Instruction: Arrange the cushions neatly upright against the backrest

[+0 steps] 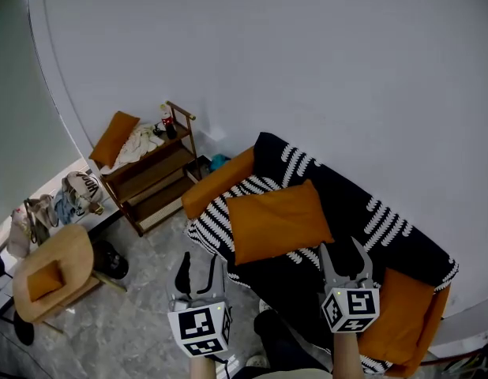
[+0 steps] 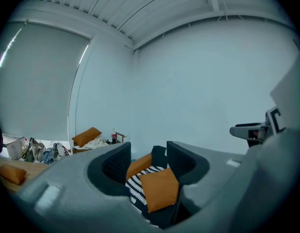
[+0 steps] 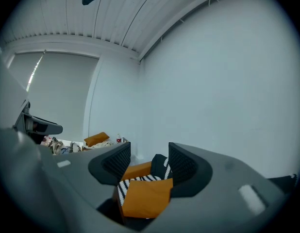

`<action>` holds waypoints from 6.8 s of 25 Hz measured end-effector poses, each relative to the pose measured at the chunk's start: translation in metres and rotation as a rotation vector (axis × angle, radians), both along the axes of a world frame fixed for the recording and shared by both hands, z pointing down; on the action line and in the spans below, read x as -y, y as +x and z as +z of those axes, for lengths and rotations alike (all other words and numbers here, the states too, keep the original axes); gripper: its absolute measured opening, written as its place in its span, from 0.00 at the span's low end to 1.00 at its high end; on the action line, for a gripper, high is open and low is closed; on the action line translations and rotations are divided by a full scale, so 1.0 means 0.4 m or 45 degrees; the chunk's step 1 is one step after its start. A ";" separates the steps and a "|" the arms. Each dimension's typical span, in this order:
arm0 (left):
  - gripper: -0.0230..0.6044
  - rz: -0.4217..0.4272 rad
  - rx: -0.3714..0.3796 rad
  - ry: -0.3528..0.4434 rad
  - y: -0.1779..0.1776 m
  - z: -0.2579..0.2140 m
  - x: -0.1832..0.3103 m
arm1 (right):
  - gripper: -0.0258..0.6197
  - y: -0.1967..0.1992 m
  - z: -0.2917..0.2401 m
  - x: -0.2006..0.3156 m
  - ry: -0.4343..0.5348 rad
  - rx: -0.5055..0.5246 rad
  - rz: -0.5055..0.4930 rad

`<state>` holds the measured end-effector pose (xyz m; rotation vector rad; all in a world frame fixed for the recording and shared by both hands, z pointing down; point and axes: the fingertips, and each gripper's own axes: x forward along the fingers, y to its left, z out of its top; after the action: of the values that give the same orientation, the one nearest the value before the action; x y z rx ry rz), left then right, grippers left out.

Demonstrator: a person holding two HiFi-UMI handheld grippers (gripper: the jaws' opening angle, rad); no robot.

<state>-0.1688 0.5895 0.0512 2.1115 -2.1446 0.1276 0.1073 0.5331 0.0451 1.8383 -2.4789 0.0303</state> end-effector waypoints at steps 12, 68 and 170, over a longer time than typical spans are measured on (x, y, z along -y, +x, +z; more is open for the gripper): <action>0.41 -0.056 0.024 -0.017 -0.012 -0.010 0.403 | 0.41 0.013 0.009 0.438 -0.027 0.015 -0.029; 0.41 0.184 0.030 -0.823 -0.015 0.718 1.400 | 0.41 0.129 0.728 1.354 -0.743 -0.231 0.144; 0.07 0.236 -0.195 -1.290 -0.012 1.111 1.214 | 0.09 0.298 1.026 1.219 -1.127 -0.411 0.146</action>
<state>-0.1737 0.1038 0.4957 1.5912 -1.3131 0.8314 0.2263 0.0455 0.4555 1.4241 -1.7003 0.6569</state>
